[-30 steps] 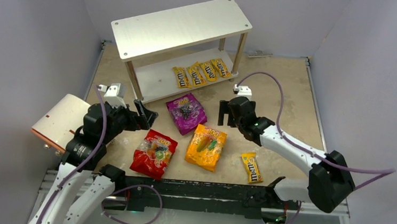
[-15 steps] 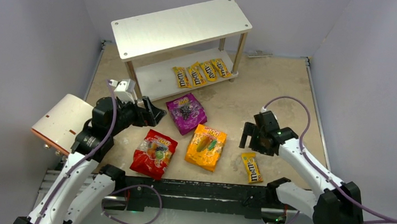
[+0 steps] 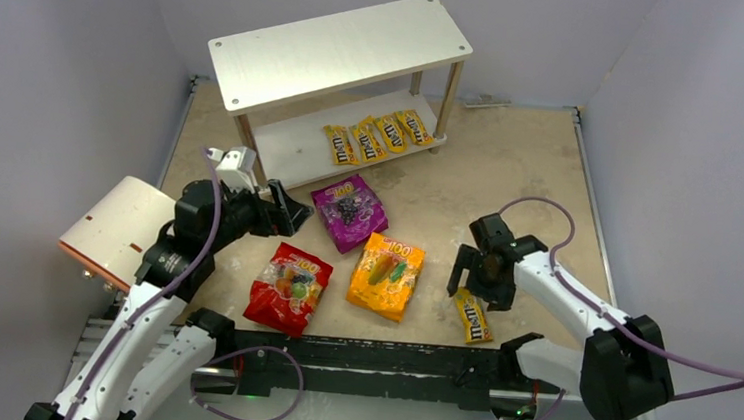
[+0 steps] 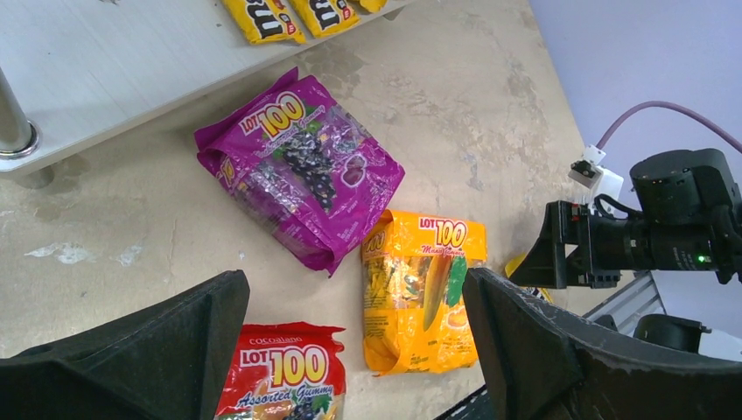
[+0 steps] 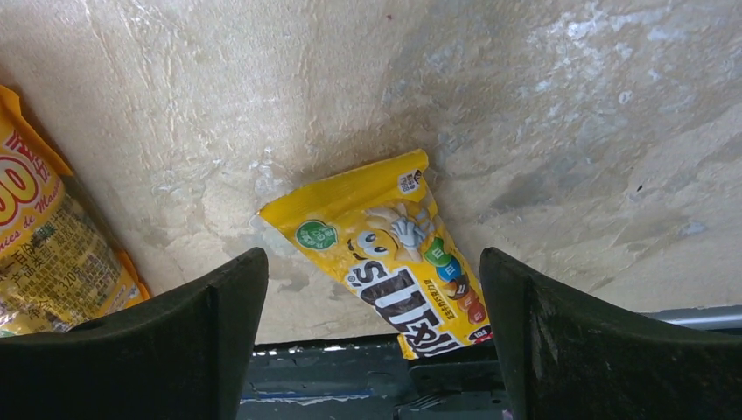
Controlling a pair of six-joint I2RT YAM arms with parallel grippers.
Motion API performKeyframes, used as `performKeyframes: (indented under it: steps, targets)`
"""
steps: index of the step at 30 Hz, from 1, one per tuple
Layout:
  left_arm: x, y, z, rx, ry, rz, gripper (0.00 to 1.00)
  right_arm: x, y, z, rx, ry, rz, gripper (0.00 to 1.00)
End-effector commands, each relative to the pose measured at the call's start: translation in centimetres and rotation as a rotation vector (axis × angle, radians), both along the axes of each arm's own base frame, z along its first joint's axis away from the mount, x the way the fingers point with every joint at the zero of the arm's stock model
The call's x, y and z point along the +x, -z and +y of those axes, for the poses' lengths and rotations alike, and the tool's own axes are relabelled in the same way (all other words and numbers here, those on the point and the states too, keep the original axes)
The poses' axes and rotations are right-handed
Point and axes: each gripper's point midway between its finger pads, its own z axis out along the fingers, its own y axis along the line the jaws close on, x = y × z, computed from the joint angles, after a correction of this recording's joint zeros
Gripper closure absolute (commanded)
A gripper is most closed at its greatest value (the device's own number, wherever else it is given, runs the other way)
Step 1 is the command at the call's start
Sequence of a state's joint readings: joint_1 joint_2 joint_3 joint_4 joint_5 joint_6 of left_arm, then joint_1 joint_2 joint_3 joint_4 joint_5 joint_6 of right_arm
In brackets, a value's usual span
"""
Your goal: Place and organize the candy bags onto the shelf
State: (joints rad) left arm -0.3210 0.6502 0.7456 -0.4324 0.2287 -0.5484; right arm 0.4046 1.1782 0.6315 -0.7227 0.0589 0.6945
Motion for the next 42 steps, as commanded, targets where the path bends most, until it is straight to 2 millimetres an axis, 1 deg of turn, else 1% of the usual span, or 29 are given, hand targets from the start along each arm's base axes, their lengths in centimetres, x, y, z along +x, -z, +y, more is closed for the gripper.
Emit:
performKeyframes:
  steps: [1, 3, 4, 9, 11, 15, 16, 18, 21, 23, 26, 28, 31, 35, 37, 40, 42]
  targets:
    - [0.6, -1.2, -0.2, -0.012, 0.005, -0.039, 0.00, -1.7, 0.5, -0.8, -0.024, 0.052, 0.045, 0.08]
    - [0.6, -1.1, -0.2, -0.008, 0.003, -0.035, 0.00, -2.4, 0.9, 0.0, 0.027, 0.038, 0.076, 0.09]
    - [0.6, -1.0, -0.2, -0.009, 0.002, -0.033, 0.00, -2.7, 1.2, -0.1, 0.023, 0.044, 0.081, 0.10]
    - [0.7, -1.0, -0.2, -0.007, 0.004, -0.030, 0.00, -2.8, 1.1, 0.3, 0.037, 0.019, 0.069, 0.13]
    - [0.7, -1.0, -0.2, -0.007, 0.004, -0.030, 0.00, -3.1, 1.4, 0.5, 0.031, 0.004, 0.082, 0.16]
    - [0.7, -0.9, -0.2, -0.006, 0.002, -0.029, 0.00, -4.5, 2.3, 1.5, 0.006, -0.063, 0.130, 0.22]
    - [0.7, -0.9, -0.2, -0.008, 0.004, -0.028, 0.00, -4.7, 2.6, 1.7, 0.003, -0.070, 0.137, 0.25]
    - [0.7, -0.7, -0.3, -0.009, 0.009, -0.021, 0.00, -4.7, 3.0, 1.9, 0.005, -0.065, 0.135, 0.36]
    - [0.6, -0.6, -0.4, -0.009, 0.014, -0.018, 0.00, -4.4, 3.1, 2.8, 0.032, -0.081, 0.093, 0.43]
    - [0.6, -0.6, -0.4, -0.009, 0.015, -0.019, 0.00, -3.8, 2.8, 3.0, 0.034, -0.095, 0.049, 0.48]
    - [0.6, -0.6, -0.5, -0.014, 0.022, -0.020, 0.00, -2.4, 2.3, 2.6, 0.010, -0.106, -0.042, 0.53]
    - [0.6, -0.5, -0.5, -0.013, 0.023, -0.014, 0.00, -0.9, 1.8, 2.9, 0.021, -0.120, -0.125, 0.60]
    - [0.5, -0.4, -0.7, -0.016, 0.033, -0.010, 0.00, 1.4, 0.5, 3.7, 0.054, -0.127, -0.249, 0.64]
    - [0.4, -0.4, -1.2, -0.030, 0.059, -0.006, 0.00, 3.1, -1.1, 4.2, 0.047, -0.172, -0.319, 0.64]
    - [0.3, -0.2, -1.8, -0.049, 0.088, 0.004, 0.00, 3.9, -2.1, 4.2, 0.026, -0.192, -0.342, 0.64]
    - [0.2, 0.5, -3.5, -0.113, 0.166, 0.038, 0.00, 5.4, -4.3, 5.1, 0.047, -0.230, -0.403, 0.63]
    - [0.2, 0.3, -5.1, -0.187, 0.240, 0.035, 0.00, 6.3, -6.1, 6.4, 0.099, -0.270, -0.460, 0.63]
